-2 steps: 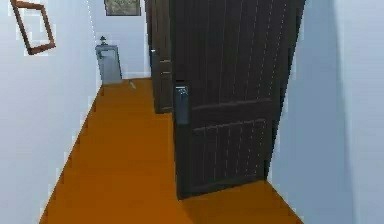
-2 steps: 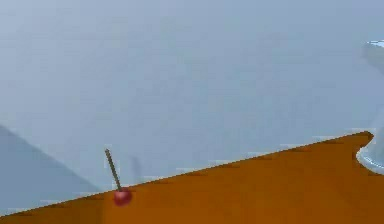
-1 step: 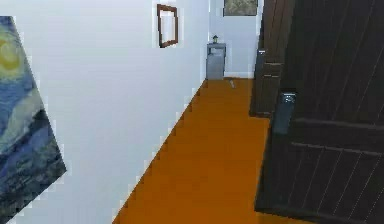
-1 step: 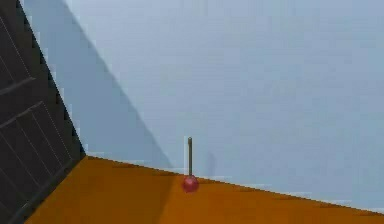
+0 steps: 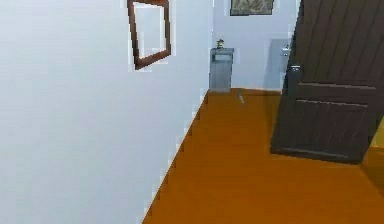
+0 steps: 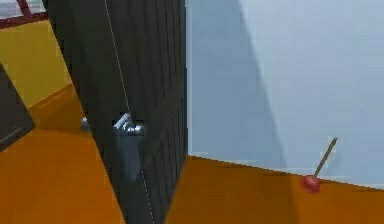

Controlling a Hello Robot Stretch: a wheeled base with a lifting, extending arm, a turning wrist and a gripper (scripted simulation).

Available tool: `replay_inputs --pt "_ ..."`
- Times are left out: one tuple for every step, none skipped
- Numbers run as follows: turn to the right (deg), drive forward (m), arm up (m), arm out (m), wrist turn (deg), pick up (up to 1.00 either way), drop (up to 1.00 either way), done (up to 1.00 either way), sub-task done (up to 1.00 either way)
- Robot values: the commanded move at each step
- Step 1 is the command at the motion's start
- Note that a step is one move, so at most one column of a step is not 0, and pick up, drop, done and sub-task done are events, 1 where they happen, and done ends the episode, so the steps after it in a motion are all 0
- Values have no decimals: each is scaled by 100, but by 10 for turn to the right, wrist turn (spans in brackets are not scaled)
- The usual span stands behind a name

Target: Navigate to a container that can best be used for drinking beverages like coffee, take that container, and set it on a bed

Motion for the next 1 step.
replay_inputs --pt "-30 0 0 0 0 0 0 0 0"
